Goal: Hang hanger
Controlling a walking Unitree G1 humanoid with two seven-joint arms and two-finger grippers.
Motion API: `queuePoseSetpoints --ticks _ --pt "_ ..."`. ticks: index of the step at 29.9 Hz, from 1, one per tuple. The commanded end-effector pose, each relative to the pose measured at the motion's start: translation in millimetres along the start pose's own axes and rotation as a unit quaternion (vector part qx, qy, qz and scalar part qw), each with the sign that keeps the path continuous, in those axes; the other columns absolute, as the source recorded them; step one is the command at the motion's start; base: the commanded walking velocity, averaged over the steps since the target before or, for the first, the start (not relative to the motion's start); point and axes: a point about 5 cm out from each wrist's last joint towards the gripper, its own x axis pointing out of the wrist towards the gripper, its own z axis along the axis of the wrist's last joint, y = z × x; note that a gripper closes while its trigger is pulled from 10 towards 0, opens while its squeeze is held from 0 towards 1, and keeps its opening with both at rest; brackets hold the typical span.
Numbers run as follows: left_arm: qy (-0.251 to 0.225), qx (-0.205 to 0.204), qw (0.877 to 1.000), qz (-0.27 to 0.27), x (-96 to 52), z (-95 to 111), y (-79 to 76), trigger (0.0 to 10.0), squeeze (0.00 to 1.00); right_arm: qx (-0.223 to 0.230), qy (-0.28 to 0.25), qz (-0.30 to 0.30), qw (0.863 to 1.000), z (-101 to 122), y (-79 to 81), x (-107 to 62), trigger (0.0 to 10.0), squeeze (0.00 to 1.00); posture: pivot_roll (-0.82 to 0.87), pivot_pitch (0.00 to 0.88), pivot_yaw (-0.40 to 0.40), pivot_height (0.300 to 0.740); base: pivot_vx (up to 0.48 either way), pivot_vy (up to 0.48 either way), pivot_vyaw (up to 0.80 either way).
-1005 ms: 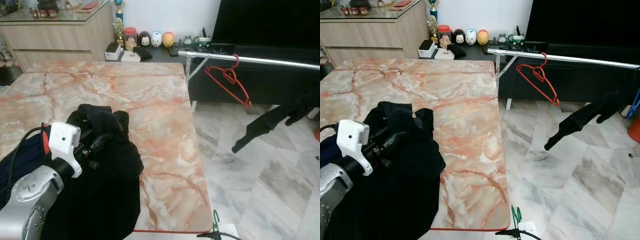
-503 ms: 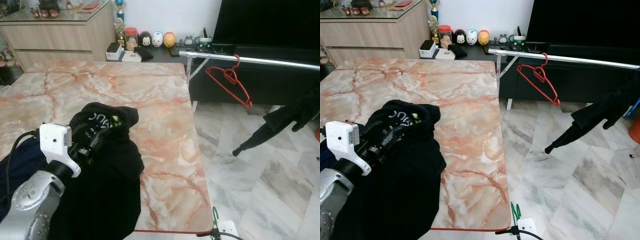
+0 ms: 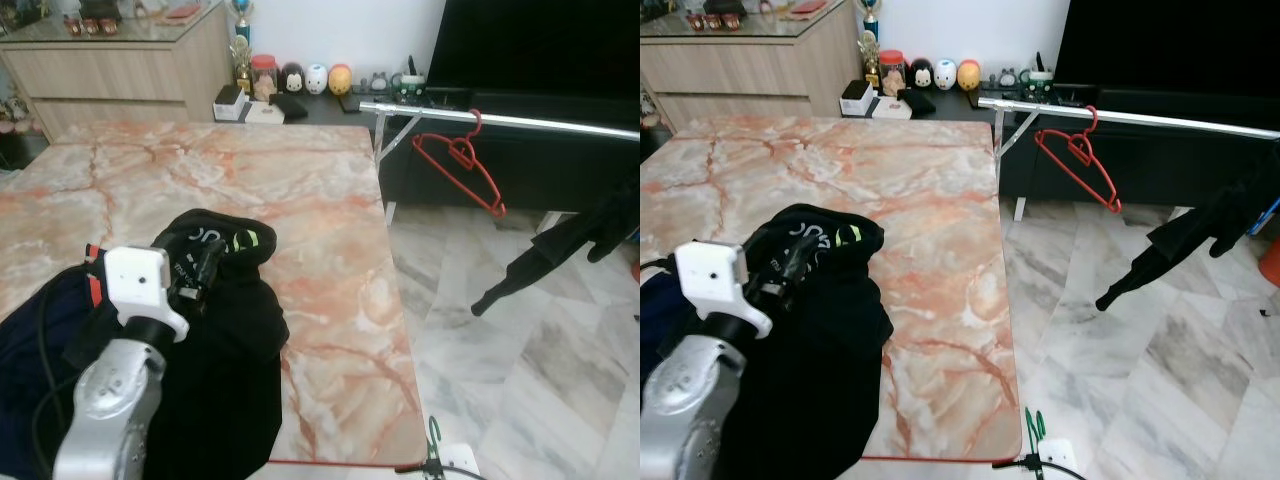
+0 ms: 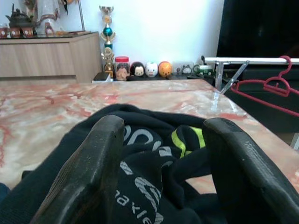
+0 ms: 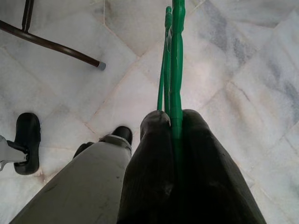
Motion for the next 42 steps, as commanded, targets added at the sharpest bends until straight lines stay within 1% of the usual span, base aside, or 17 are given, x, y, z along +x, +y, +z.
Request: queuePoseSetpoints --ticks 1,6,14,33,42 --pt "-0.013 0.001 1.0 0.001 2.8 2.5 -4.3 10.0 0.0 0.007 -0.005 -0.005 1.0 2.2 -1.4 0.4 10.0 0.0 0.13 0.0 -0.042 0.74 0.0 0.0 0.0" --pt "-0.022 0.011 1.0 -0.002 2.6 2.0 -8.0 10.0 0.0 0.007 -0.005 -0.005 1.0 2.1 -1.9 0.4 10.0 0.0 0.14 0.0 -0.044 0.74 0.0 0.0 0.0" --pt "-0.032 0.017 0.999 0.003 3.6 2.6 -4.5 10.0 0.0 0.008 -0.003 -0.005 1.0 2.0 -1.6 0.4 10.0 0.0 0.14 0.0 -0.044 0.74 0.0 0.0 0.0" --pt "-0.035 0.017 0.999 -0.008 3.1 1.7 -7.8 10.0 0.0 0.012 -0.001 -0.005 1.0 -0.1 -1.0 0.0 10.0 0.0 0.15 0.0 -0.04 0.74 0.0 0.0 0.0" --pt "-0.039 0.016 0.999 -0.011 5.2 2.6 -9.6 10.0 0.0 0.013 -0.003 -0.008 1.0 1.2 -2.1 0.2 10.0 0.0 0.14 0.0 -0.042 0.74 0.0 0.0 0.0"
